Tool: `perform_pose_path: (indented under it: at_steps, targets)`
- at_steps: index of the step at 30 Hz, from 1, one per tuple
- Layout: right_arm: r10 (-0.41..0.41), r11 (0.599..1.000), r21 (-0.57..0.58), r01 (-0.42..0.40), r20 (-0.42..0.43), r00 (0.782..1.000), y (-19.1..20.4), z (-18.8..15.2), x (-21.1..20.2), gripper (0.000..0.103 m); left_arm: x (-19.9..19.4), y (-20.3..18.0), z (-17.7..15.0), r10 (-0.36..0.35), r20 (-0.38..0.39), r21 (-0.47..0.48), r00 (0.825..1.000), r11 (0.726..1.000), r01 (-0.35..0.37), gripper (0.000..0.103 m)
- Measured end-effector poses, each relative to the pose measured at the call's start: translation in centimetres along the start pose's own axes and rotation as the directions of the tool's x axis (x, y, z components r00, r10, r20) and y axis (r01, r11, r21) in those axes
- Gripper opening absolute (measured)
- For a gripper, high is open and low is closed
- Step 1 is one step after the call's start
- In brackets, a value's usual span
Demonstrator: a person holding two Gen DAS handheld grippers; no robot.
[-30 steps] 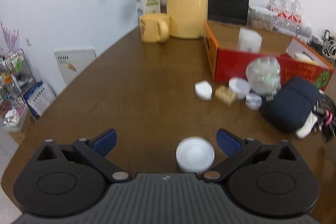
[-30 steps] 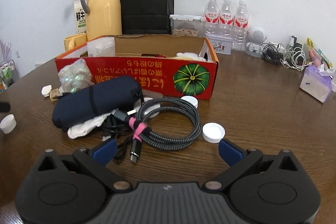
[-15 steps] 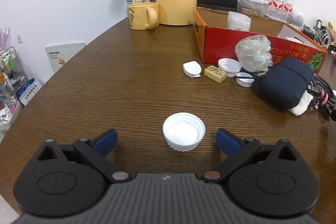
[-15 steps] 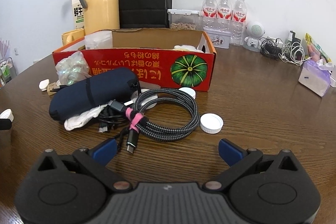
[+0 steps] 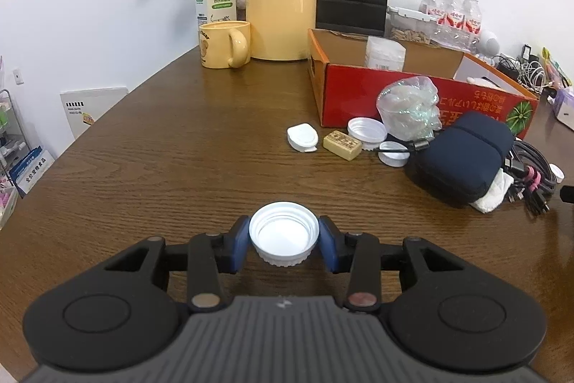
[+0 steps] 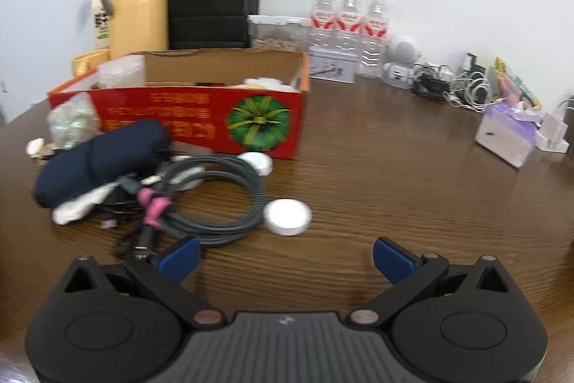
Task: Organize objects
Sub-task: 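Grasp a white bottle cap with the left tool while the right tool grasps another cap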
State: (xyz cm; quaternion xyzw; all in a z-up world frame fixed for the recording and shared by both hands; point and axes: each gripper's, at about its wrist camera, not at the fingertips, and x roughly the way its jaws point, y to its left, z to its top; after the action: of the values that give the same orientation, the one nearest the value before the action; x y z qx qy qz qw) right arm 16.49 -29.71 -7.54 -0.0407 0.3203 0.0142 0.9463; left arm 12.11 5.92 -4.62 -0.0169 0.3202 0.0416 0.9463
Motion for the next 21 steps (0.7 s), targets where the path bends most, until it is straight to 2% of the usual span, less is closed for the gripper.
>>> perform_pose_path:
  at_steps: [4,8,11,12,13,15,16,17,21]
  targets:
    - [-0.038,0.999,-0.006,0.038,-0.025,0.999,-1.6,0.4,1.4,0.103,-0.1,-0.2,0.2,0.003,0.015,-0.003,1.000,1.000,-0.003,0.041]
    - [0.017,1.000,-0.019,-0.017,-0.015,1.000,-2.2,1.0,2.4,0.091,0.0,-0.4,0.4,0.011,0.013,-0.001,1.000,1.000,-0.011,0.041]
    - [0.056,0.998,-0.037,-0.056,-0.004,0.998,-2.4,1.5,2.9,0.077,0.0,-0.4,0.4,0.013,0.009,0.000,1.000,1.000,-0.013,0.041]
    - [0.079,0.996,-0.034,-0.079,-0.002,0.997,-2.5,1.7,3.1,0.066,0.1,-0.4,0.4,0.014,0.009,0.000,1.000,1.000,-0.014,0.041]
    - [0.102,0.994,-0.031,-0.102,0.000,0.995,-2.6,1.8,3.1,0.062,0.1,-0.4,0.4,0.014,0.009,-0.001,1.000,1.000,-0.014,0.041]
    - [0.141,0.990,-0.024,-0.141,0.005,0.990,-2.8,1.9,3.2,0.044,0.1,-0.5,0.4,0.015,0.009,-0.001,1.000,1.000,-0.015,0.041]
    - [0.156,0.988,-0.020,-0.155,0.007,0.988,-2.8,1.9,3.2,0.040,0.1,-0.5,0.5,0.016,0.010,-0.001,1.000,1.000,-0.016,0.041]
    - [0.164,0.986,-0.021,-0.163,0.009,0.986,-2.8,1.9,3.1,0.027,0.1,-0.5,0.5,0.016,0.010,-0.001,1.000,1.000,-0.016,0.041]
    - [0.161,0.987,-0.031,-0.160,0.019,0.987,-2.5,1.8,2.8,0.027,0.2,-0.7,0.6,0.011,0.015,-0.001,1.000,1.000,-0.011,0.041]
